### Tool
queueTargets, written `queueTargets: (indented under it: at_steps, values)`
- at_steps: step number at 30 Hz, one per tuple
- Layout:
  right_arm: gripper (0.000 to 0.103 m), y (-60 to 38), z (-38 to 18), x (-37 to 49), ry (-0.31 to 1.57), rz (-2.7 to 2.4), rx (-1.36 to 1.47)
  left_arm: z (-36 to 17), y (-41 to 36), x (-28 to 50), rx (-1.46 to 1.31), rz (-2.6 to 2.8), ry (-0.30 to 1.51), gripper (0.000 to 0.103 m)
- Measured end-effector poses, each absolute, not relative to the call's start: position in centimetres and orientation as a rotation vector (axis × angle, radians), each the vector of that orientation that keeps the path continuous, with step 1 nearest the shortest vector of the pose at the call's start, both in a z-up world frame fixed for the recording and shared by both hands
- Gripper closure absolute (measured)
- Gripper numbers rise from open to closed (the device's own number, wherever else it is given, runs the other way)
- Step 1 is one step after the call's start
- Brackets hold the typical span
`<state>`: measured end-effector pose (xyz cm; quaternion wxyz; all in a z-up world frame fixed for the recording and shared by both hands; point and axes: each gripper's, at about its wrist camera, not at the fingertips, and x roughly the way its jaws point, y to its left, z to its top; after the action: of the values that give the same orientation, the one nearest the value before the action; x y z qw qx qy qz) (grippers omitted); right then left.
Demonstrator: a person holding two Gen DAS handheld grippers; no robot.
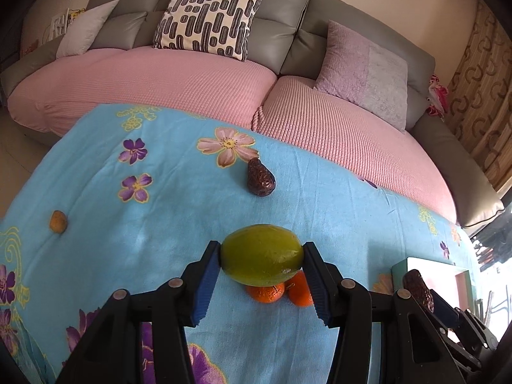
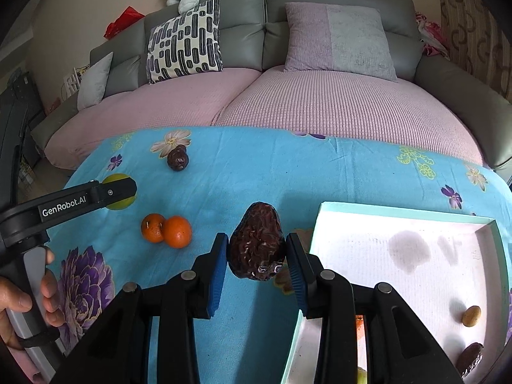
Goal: Organize fruits
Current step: 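Carry the date with the right tool while the left tool carries the green fruit over the tray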
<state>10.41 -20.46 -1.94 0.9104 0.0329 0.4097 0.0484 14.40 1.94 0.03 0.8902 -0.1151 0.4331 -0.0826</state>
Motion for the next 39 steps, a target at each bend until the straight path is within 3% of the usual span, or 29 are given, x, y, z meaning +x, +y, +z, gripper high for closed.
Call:
queueTargets:
  at_steps: [22,39]
  values:
    - [0.065,-26.4,-0.5,5.6,0.806,-0.003,0.149,0.9,-4.3,10.9,-0.111,-0.24,0.901,0.048]
    - [0.065,-37.6,-0.4,2.2,0.78,-0.329,0.229,1.0,-16.6,6.7,0.072,-0.525,0.908,0.048]
